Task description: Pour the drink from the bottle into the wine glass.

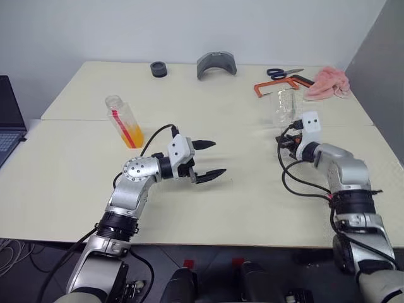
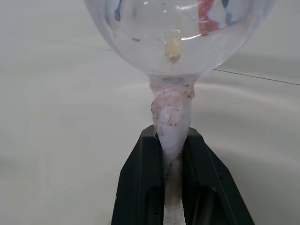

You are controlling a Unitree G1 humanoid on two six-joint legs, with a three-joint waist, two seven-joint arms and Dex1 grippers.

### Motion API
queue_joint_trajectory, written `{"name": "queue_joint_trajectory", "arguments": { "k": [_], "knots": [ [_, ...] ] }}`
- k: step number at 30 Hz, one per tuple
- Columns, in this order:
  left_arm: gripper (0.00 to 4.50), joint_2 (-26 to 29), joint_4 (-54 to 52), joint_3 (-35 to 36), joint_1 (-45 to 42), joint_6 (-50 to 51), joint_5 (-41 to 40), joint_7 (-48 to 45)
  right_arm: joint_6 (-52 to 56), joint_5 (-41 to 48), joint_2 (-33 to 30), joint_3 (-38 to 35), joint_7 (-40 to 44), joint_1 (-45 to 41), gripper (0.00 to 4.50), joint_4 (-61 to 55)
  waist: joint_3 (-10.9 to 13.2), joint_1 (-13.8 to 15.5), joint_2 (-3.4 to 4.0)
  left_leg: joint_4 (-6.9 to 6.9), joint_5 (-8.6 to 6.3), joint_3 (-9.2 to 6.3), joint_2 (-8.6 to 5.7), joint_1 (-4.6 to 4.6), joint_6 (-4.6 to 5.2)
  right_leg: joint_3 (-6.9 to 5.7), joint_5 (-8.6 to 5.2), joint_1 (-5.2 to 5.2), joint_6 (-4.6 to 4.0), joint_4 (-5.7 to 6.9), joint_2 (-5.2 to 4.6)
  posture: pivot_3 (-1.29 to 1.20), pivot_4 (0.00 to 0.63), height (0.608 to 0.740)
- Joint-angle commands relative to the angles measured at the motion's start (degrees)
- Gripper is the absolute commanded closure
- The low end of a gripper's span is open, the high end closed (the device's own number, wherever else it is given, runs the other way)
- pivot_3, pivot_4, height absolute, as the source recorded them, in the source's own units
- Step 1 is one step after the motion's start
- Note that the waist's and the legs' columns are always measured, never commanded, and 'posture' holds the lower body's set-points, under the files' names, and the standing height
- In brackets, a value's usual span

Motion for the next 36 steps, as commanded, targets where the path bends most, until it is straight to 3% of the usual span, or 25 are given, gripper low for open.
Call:
{"name": "queue_joint_trajectory", "arguments": {
  "k": [1,14,20,31,36],
  "knots": [
    [0.0,0.6,-2.1,0.3,0.1,-0.1,-0.2,-0.6,4.0,0.4,0.8,2.6,0.1,5.0,4.36,-2.5,0.0,0.0,0.0,0.0,0.0,0.01,-0.01,0.02,0.0,0.01,0.0,0.01,0.0,0.0,0.02,0.0,0.15,0.74],
    [0.0,1.5,-2.1,0.6,0.6,0.5,-0.4,-1.1,7.0,0.8,1.4,3.7,-2.4,20.2,4.36,-16.7,-1.0,0.7,-0.41,-0.07,-0.01,-0.07,-0.01,0.08,0.01,-0.05,-0.01,0.11,0.0,-0.11,0.07,0.0,0.15,0.74],
    [0.0,1.4,-1.1,0.4,-0.1,0.1,-0.2,-1.5,6.0,1.6,2.8,2.2,-4.3,19.8,4.36,-17.0,-1.1,1.1,-0.39,-0.3,-0.05,-0.1,-0.04,1.02,0.07,-0.11,-0.03,1.21,0.02,-0.76,0.26,0.0,0.15,0.74],
    [0.0,1.2,-1.5,0.8,0.5,0.4,-0.2,-1.5,7.2,2.5,-0.2,4.5,-2.2,24.1,4.36,-20.4,-1.2,1.2,-0.42,-0.3,-0.07,-0.17,-0.02,1.01,0.11,-0.13,-0.02,1.25,0.02,-0.81,0.28,0.0,0.15,0.74],
    [0.0,1.4,-2.0,1.3,0.8,0.9,-0.5,-1.0,3.0,1.6,0.3,4.8,-3.4,25.4,4.36,-21.5,-1.2,1.2,-0.44,-0.28,-0.09,-0.19,-0.02,1.01,0.13,-0.13,-0.02,1.27,0.03,-0.84,0.25,0.0,0.15,0.74]
  ]
}}
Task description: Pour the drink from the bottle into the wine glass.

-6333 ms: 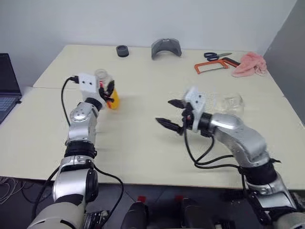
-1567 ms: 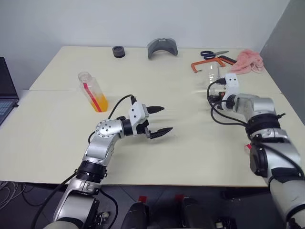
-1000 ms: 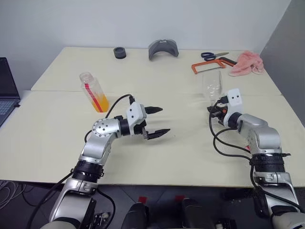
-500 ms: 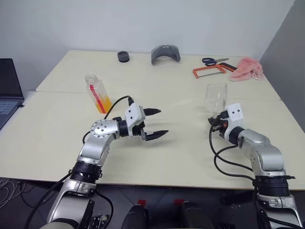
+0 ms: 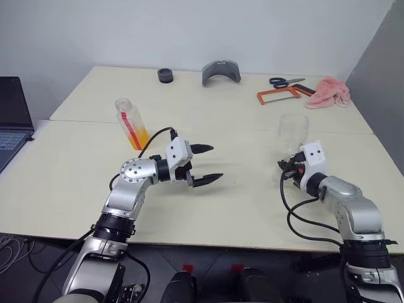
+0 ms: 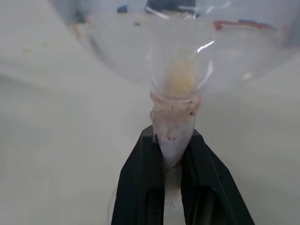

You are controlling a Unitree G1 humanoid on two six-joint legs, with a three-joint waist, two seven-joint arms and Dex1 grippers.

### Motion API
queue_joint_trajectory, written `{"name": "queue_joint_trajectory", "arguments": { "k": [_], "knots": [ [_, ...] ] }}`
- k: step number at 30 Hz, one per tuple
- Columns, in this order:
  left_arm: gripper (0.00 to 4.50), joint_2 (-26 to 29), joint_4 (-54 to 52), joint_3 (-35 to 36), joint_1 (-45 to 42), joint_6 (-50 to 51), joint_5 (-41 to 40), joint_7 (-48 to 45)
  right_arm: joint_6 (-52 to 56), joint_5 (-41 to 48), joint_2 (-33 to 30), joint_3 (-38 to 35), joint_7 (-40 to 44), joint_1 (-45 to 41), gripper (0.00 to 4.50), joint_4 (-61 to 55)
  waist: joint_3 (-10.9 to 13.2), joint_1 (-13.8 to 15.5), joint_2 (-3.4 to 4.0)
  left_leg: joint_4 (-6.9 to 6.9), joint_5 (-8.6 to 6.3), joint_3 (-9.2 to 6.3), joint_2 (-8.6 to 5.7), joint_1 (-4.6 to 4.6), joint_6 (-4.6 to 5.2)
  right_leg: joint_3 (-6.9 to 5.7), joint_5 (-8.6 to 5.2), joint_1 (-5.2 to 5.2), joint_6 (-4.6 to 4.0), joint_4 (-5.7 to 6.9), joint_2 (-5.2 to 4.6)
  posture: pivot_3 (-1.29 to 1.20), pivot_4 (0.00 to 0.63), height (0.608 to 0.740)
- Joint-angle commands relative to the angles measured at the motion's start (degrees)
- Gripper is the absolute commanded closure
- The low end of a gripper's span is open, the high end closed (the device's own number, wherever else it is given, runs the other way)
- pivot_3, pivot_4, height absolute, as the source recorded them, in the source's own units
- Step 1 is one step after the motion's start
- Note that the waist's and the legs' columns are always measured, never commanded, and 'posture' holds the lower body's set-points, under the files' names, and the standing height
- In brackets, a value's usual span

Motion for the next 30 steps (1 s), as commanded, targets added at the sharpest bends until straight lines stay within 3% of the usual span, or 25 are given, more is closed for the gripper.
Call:
{"name": "queue_joint_trajectory", "arguments": {
  "k": [1,10,19,30],
  "knots": [
    [0.0,0.4,-2.2,1.5,0.2,0.1,-0.7,1.0,-0.9,-0.9,1.3,3.2,0.0,3.1,4.36,3.1,0.0,0.0,0.0,0.0,0.0,-0.01,0.0,0.0,0.0,-0.02,0.0,0.0,0.0,0.0,0.01,0.0,0.15,0.74],
    [0.0,1.0,-5.7,8.5,3.5,3.8,-1.9,10.2,-19.2,-3.2,9.5,4.3,-2.9,-8.2,4.36,8.7,0.2,-1.9,0.28,-0.03,0.0,0.02,0.18,0.03,0.0,0.18,0.01,-0.21,0.01,0.13,0.12,0.0,0.15,0.74],
    [0.0,5.3,-15.3,15.3,11.8,11.3,-3.4,16.9,-35.6,-8.6,20.6,13.6,-0.4,-22.5,4.36,32.4,0.4,-2.1,0.52,-0.09,0.0,-0.08,0.16,-0.16,-0.01,0.21,0.0,-0.47,-0.02,0.28,-0.08,0.0,0.15,0.74],
    [0.0,6.5,-20.2,18.4,13.8,14.6,-4.0,21.7,-49.3,-9.9,26.2,15.0,3.0,-28.7,4.36,51.4,0.4,-1.3,0.57,-0.11,0.01,-0.12,0.08,-0.15,-0.03,0.16,0.03,-0.39,0.02,0.09,-0.08,0.0,0.15,0.74]
  ]
}}
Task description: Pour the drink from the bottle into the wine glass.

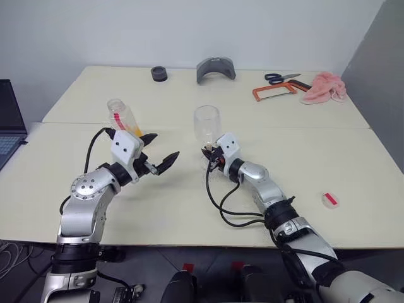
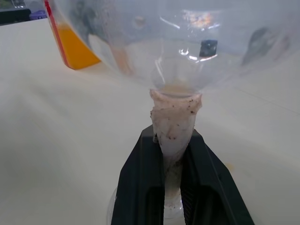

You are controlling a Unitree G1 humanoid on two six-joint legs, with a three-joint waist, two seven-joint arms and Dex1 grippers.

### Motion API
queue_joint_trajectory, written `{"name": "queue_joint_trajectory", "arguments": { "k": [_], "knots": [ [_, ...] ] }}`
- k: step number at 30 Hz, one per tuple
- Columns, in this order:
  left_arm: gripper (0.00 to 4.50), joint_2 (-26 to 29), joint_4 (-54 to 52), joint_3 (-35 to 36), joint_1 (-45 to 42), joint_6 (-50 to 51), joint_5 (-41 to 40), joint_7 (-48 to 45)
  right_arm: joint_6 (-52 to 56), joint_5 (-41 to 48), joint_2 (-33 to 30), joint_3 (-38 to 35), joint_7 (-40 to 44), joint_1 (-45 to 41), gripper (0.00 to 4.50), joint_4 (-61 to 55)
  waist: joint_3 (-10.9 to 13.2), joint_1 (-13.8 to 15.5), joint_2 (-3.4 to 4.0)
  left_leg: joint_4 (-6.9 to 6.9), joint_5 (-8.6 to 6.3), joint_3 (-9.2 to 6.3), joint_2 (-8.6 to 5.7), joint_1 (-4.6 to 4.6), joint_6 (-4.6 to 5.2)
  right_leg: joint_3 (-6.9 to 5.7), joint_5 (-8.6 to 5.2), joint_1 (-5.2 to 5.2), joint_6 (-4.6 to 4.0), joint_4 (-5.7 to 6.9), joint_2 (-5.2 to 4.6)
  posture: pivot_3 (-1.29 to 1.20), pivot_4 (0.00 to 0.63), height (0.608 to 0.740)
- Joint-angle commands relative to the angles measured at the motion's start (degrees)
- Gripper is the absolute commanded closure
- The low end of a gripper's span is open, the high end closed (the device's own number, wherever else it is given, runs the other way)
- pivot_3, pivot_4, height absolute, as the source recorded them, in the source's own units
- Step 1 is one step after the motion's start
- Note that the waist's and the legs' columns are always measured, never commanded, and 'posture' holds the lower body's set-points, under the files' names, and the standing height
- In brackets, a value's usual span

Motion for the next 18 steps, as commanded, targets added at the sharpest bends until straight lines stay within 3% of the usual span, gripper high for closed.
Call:
{"name": "queue_joint_trajectory", "arguments": {
  "k": [1,7,18],
  "knots": [
    [0.0,1.0,-3.4,1.6,0.0,0.6,-1.2,0.9,-4.6,-0.1,1.0,-0.7,1.1,-1.8,4.36,2.0,0.0,0.0,0.01,-0.01,0.0,-0.01,0.01,0.0,0.0,-0.01,0.0,0.0,0.0,0.0,0.01,0.0,0.15,0.74],
    [0.0,1.2,-4.2,1.5,-0.4,1.3,-1.8,1.1,-6.3,0.6,1.8,-1.9,1.3,-2.7,4.36,5.6,0.0,-0.2,0.01,-0.01,0.0,0.01,0.01,0.02,0.0,0.01,0.0,0.0,0.0,0.0,0.03,0.0,0.15,0.74],
    [0.0,0.7,-4.9,0.5,-0.9,1.0,-2.2,-0.1,-6.4,0.5,1.6,-2.8,2.0,-1.4,0.63,3.5,0.0,-0.2,0.03,-0.03,0.0,0.01,0.02,0.02,0.0,0.01,0.0,-0.01,0.0,0.0,0.02,0.0,0.15,0.74]
  ]
}}
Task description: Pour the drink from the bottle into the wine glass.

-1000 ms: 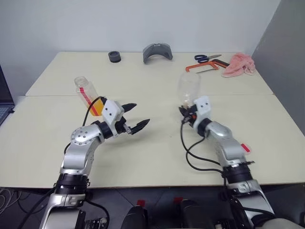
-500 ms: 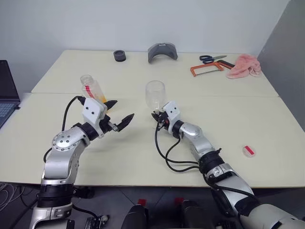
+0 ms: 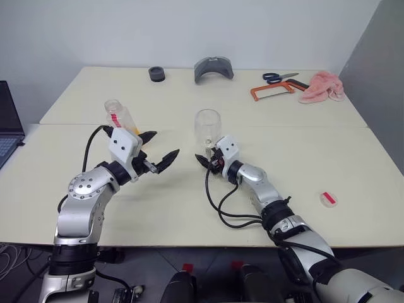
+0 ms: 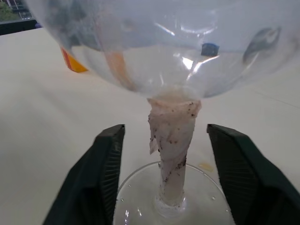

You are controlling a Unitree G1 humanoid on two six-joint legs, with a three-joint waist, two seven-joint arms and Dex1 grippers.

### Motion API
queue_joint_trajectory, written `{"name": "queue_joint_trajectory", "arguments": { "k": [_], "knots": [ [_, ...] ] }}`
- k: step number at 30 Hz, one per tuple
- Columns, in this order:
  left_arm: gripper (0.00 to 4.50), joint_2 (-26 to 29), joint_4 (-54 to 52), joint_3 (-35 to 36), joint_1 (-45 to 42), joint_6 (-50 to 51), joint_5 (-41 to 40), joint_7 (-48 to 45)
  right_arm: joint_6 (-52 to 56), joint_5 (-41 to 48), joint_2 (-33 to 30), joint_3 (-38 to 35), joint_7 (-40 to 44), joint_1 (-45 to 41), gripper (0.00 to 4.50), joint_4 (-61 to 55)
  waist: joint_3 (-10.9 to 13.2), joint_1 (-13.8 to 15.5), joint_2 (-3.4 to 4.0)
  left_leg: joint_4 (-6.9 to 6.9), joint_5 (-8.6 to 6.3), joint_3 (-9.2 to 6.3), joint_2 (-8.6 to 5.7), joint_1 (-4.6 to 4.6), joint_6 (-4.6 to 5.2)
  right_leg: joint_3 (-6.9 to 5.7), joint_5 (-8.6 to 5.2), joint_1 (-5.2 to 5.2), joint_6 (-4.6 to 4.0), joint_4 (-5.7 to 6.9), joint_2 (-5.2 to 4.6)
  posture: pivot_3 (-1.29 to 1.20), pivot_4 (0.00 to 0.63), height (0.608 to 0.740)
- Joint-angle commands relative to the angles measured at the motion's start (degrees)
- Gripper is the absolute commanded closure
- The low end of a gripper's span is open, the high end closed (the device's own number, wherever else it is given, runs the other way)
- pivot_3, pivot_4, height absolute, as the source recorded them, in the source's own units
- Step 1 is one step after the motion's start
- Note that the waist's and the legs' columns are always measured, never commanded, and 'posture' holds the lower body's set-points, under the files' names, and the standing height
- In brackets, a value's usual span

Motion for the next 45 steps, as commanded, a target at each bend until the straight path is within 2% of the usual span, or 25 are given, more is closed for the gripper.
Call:
{"name": "queue_joint_trajectory", "arguments": {
  "k": [1,2,13,28,32,41,42,45],
  "knots": [
    [0.0,0.4,-2.1,0.3,-1.1,-1.0,-1.2,-0.4,-0.8,0.2,0.2,-0.5,0.6,0.1,0.3,-3.4,0.0,0.0,0.0,0.0,0.0,0.0,0.0,0.0,0.0,0.0,0.0,0.0,0.0,0.0,0.0,0.0,0.15,0.74],
    [0.0,0.4,-2.0,0.2,-1.3,-1.1,-1.3,-0.6,-0.8,0.2,0.1,-0.4,0.6,0.5,0.03,-4.0,0.0,0.0,0.0,0.0,0.0,0.0,0.0,0.0,0.0,0.01,0.0,0.0,0.0,0.0,0.0,0.0,0.15,0.74],
    [0.0,0.4,-2.3,0.4,-0.5,-1.4,-0.9,-1.2,4.4,0.6,-1.3,0.1,1.3,4.7,0.03,-13.2,0.0,0.0,0.0,-0.01,0.0,-0.01,0.01,-0.01,0.0,0.01,0.0,0.0,0.0,-0.02,-0.01,0.0,0.15,0.74],
    [0.0,0.8,-1.7,-0.1,0.0,-2.2,-1.6,-3.7,9.7,2.3,-0.1,-1.7,-3.1,7.8,0.03,-19.3,0.0,0.0,0.01,-0.1,0.0,0.02,0.0,0.0,0.0,0.01,0.0,-0.01,0.0,-0.06,-0.02,0.0,0.15,0.74],
    [0.0,0.9,-1.5,0.3,0.0,-2.2,-1.5,-4.3,10.5,2.3,0.1,-1.7,-3.7,7.9,0.91,-19.6,0.0,0.0,0.01,-0.11,0.0,0.01,0.01,0.0,0.0,0.01,0.0,-0.01,0.0,-0.06,-0.01,0.0,0.15,0.74],
    [0.0,1.4,-2.8,1.5,1.8,-1.5,-2.1,-3.4,9.4,2.0,0.7,-1.6,-3.8,5.8,4.17,-17.6,0.0,0.0,0.01,-0.14,0.0,0.02,0.01,0.01,0.0,0.02,0.0,-0.01,0.0,-0.08,-0.02,0.0,0.15,0.74],
    [0.0,1.5,-3.2,1.6,2.3,-1.4,-2.2,-3.2,8.7,1.8,0.9,-1.6,-3.8,4.8,4.42,-16.4,0.0,0.0,0.01,-0.14,0.0,0.01,0.01,0.0,0.0,0.02,0.0,-0.01,0.0,-0.08,-0.02,0.0,0.15,0.74],
    [0.0,1.6,-4.0,2.0,3.1,-1.1,-2.3,-2.6,6.5,1.4,1.4,-1.8,-4.0,1.8,4.44,-12.1,0.0,0.0,0.04,-0.15,0.0,0.03,0.0,0.02,0.0,0.02,0.0,-0.03,0.0,-0.08,-0.01,0.0,0.15,0.74]
  ]
}}
